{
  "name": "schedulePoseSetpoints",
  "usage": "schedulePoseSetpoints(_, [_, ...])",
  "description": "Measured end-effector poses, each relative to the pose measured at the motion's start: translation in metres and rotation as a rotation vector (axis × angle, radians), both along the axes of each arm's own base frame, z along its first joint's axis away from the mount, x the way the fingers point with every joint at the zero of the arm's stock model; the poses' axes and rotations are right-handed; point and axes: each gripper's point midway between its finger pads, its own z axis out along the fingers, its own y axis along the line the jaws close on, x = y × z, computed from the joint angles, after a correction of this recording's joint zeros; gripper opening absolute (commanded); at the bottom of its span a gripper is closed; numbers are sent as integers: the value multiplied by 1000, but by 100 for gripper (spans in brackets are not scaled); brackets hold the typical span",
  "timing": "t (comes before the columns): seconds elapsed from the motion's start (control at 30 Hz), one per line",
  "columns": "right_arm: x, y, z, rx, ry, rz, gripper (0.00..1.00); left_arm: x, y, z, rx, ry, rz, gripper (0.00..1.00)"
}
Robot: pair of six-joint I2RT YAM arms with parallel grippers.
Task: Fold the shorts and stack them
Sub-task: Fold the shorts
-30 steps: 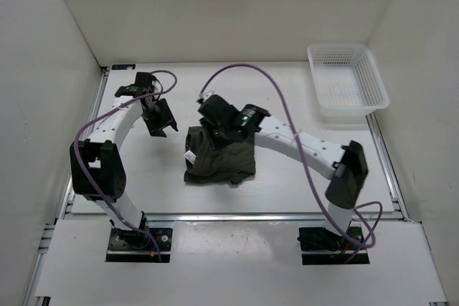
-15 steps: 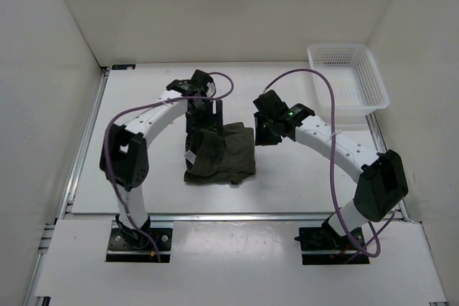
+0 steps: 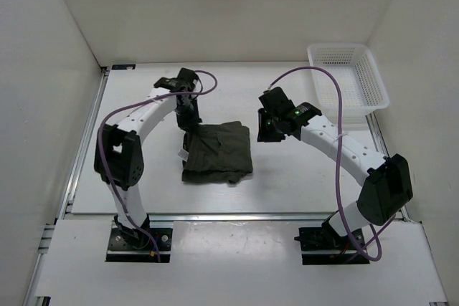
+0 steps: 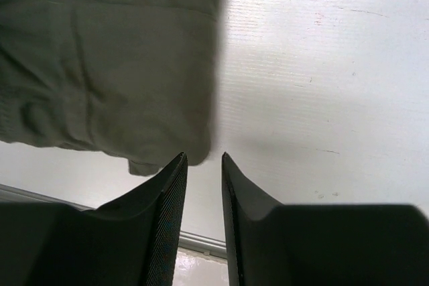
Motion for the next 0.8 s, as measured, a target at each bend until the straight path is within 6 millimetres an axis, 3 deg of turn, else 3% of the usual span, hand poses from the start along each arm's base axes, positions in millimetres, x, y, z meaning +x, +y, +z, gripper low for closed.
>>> schedulePoseSetpoints(0.07, [0,0,0,-2,-2,6,32,-1,17,8,-9,-19,43,24])
schedulePoseSetpoints(0.1, [0,1,0,-2,1,12,34,-3,25,9,-8,-18,62,47])
schedulePoseSetpoints(0.17, [2,3,-1,-3,3,23,39,-4,38,5,-1,-5,92,77])
schedulePoseSetpoints(0.2, [3,5,-2,-5,6,28,39,-4,42,2,4,5,104,87])
schedulePoseSetpoints(0.27, [5,7,-5,-9,13,36,39,-7,47,-6,12,31,125,88])
schedulePoseSetpoints(0.37, [8,11,-8,-13,20,51,39,-10,48,-8,19,44,131,88])
schedulePoseSetpoints(0.43, [11,17,-5,-4,16,67,31,-10,49,-3,22,33,140,84])
schedulePoseSetpoints(0.5, [16,27,1,9,4,89,21,-9,50,7,22,6,152,72])
schedulePoseSetpoints(0.53, [17,34,2,13,0,105,3,-8,51,13,20,-11,158,42])
schedulePoseSetpoints(0.57, [19,47,5,28,-8,131,3,-7,53,24,18,-42,164,41])
schedulePoseSetpoints(0.63, [17,67,0,38,7,178,0,-5,53,35,3,-83,180,11])
schedulePoseSetpoints(0.7, [17,87,-12,54,30,220,0,-2,52,39,-12,-110,178,10])
schedulePoseSetpoints(0.8, [12,110,-46,58,92,273,0,5,54,23,-8,-98,183,10])
